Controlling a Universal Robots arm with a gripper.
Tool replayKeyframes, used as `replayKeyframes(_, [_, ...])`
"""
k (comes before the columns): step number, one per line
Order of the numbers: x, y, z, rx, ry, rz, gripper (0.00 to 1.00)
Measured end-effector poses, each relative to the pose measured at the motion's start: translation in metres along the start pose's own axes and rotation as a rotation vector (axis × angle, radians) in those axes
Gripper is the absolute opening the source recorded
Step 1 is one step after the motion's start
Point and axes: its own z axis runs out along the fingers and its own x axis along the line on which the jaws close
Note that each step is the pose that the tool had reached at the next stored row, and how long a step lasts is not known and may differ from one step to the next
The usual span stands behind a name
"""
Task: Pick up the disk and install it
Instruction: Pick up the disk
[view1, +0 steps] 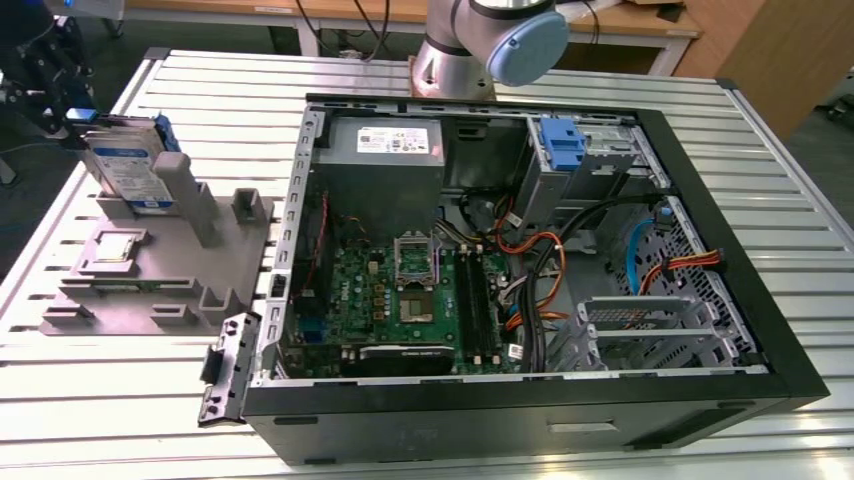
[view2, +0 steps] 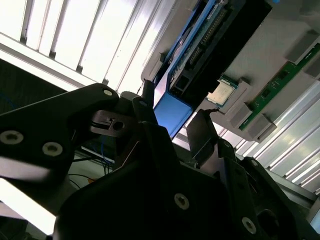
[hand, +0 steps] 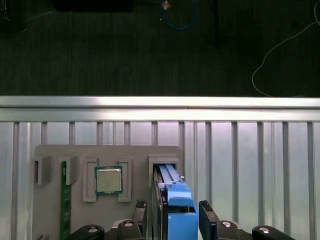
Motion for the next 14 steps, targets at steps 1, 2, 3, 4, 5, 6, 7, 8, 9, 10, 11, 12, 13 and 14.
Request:
replayKeyframes(1, [0.0001,-0.0001,0.0009,0.0001,0.0000,0.000,0.53])
replayKeyframes(2, [0.0001,-0.0002,0.0017,0.0001,0.0000,0.000,0.53])
replayKeyframes(3, [0.0001,-0.0002,0.0023,0.0000,0.0001,0.000,0.53])
replayKeyframes(4, [0.0002,-0.0002,0.0027,-0.0001,0.0001,0.000,0.53])
replayKeyframes(5, [0.0002,-0.0002,0.0027,-0.0002,0.0002,0.000,0.52])
replayKeyframes(6, [0.0002,-0.0002,0.0027,-0.0002,0.0003,0.000,0.52])
replayKeyframes(7, [0.0002,-0.0002,0.0028,-0.0001,0.0002,0.000,0.52])
replayKeyframes(8, [0.0002,-0.0002,0.0028,0.0000,0.0002,0.000,0.45])
replayKeyframes(9, [0.0002,-0.0002,0.0029,0.0001,0.0001,0.000,0.45])
replayKeyframes(10, [0.0002,-0.0003,0.0033,0.0004,0.0000,0.000,0.45])
replayKeyframes(11, [0.0002,-0.0003,0.0039,0.0006,0.0000,0.000,0.45])
replayKeyframes(12, [0.0002,-0.0003,0.0043,0.0003,0.0001,0.000,0.45])
replayKeyframes(13, [0.0002,-0.0003,0.0047,0.0001,0.0002,0.000,0.45])
replayKeyframes(14, [0.0002,-0.0004,0.0051,0.0001,0.0002,0.000,0.45])
